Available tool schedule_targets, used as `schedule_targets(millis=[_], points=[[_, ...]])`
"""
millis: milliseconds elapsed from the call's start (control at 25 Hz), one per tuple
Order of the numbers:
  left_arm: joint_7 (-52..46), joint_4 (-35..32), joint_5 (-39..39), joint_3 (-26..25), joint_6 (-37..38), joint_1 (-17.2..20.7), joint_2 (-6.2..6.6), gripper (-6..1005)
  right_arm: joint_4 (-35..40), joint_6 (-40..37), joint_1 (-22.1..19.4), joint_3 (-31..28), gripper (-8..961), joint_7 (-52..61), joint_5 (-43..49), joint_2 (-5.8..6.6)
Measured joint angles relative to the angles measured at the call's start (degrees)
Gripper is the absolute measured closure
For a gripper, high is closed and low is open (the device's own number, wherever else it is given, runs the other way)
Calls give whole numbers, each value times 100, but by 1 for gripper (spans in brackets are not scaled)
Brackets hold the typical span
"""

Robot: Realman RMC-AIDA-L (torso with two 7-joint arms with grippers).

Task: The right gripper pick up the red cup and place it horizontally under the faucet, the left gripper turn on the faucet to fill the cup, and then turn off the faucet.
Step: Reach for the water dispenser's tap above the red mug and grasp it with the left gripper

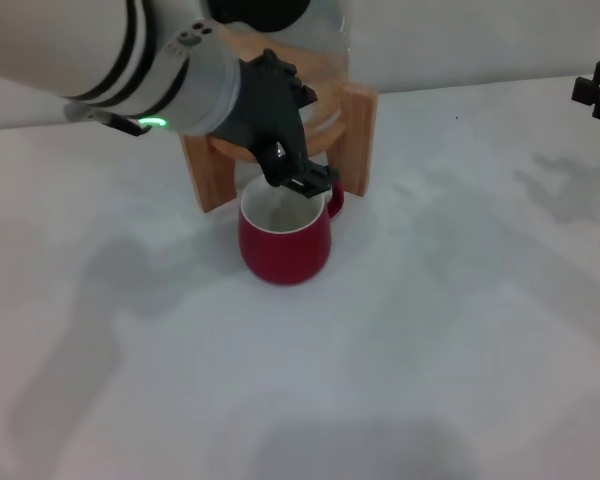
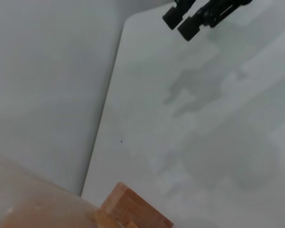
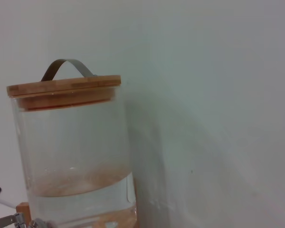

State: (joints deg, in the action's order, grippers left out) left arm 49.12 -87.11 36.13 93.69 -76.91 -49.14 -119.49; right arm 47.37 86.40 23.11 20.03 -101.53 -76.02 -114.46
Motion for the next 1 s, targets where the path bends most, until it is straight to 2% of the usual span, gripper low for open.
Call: schedule_targets(millis=[160,400,600,1000], points=[[-94,-459,63,50,-276,289,-7,202,-17,0,-12,-7,564,3,0,2],[-170,-598,300,82,-585,518,-5,202,-66,0,-60,-8,564,-2,-55,25],[-357,-602,461,-55,-839,537,11,202,-70,0,-65,-8,564,18,-59,31],[-457,-593,255,-46,-793,534,1,203,-80,0,-94,-7,564,36,-71,12]])
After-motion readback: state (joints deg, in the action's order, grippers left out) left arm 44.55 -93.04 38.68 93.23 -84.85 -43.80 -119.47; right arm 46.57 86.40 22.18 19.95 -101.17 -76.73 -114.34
